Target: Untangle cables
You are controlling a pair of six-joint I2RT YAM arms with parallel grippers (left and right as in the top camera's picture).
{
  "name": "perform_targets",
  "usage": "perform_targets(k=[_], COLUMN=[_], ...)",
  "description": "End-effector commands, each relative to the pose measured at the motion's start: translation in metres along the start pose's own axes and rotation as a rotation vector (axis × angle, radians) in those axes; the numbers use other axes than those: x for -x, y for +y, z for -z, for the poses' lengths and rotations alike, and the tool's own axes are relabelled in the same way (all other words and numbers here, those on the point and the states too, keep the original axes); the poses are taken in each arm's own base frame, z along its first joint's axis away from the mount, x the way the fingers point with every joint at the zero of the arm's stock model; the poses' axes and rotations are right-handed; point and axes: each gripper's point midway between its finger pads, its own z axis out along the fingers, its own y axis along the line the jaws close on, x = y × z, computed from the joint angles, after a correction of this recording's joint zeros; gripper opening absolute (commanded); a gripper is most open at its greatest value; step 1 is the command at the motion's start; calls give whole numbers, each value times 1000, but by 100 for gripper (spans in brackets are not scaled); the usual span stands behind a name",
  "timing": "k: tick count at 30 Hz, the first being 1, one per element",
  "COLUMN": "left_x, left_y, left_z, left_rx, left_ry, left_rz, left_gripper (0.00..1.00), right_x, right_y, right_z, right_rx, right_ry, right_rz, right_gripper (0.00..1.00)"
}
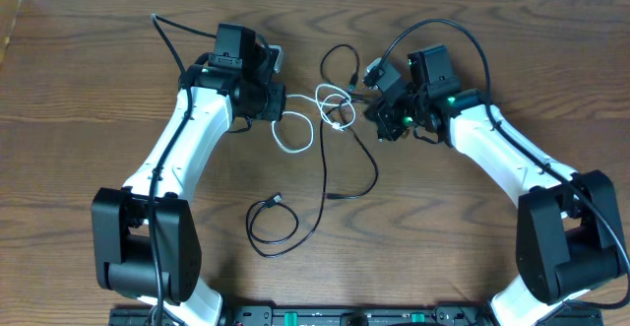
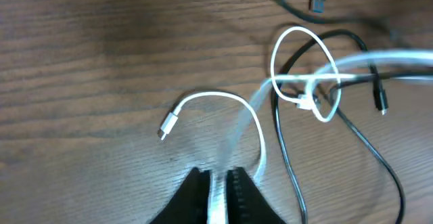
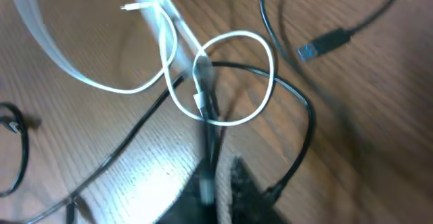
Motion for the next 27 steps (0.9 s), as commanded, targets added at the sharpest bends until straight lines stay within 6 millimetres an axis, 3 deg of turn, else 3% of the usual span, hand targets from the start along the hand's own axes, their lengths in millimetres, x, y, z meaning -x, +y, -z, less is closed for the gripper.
perform_targets(k=[1, 5, 7, 9, 17, 21, 27], left_x=[4, 4, 4, 4, 4, 4, 4], left_y=[-1, -1, -1, -1, -1, -4, -10], left_z=[4, 4, 4, 4, 4, 4, 4], left_rx=[5, 5, 5, 5, 5, -18, -47], left_ry=[-11, -11, -11, -11, -11, -10, -11], left_rz=[-2, -2, -2, -2, 20, 20, 19], left_gripper=[35, 78, 79, 81, 84, 86, 87], right_x=[64, 113, 124, 135, 156, 163, 141], right_y=[-4, -8, -9, -5, -6, -3, -34], right_z=[52, 121, 149, 191, 257, 280, 289], right_rx=[-59, -175, -239, -305, -395, -420, -621], right_ry=[-174, -348, -408, -496, -728, -804, -762], right_rz=[-66, -92, -103, -108, -329, -338, -391], right_gripper=[1, 1, 1, 1, 1, 1, 1])
